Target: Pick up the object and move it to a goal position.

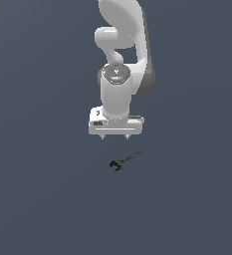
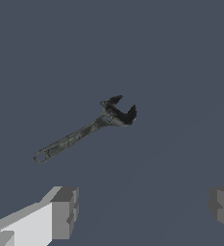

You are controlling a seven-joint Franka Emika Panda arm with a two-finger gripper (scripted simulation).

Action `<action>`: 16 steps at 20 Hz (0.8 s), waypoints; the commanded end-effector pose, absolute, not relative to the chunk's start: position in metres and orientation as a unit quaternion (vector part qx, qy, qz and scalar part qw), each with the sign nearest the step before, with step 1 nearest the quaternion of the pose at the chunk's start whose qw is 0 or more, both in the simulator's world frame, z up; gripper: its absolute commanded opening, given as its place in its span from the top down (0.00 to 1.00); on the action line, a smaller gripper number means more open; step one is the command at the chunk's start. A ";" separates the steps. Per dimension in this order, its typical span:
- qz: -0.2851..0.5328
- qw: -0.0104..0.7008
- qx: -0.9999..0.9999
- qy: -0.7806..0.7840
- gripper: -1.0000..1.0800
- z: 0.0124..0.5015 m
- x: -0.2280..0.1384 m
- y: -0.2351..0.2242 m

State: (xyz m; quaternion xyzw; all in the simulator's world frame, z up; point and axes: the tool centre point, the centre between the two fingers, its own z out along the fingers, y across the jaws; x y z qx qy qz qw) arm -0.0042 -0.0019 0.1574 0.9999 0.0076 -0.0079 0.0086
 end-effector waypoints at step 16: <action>-0.015 0.014 1.000 0.010 0.04 0.158 -0.003 -0.014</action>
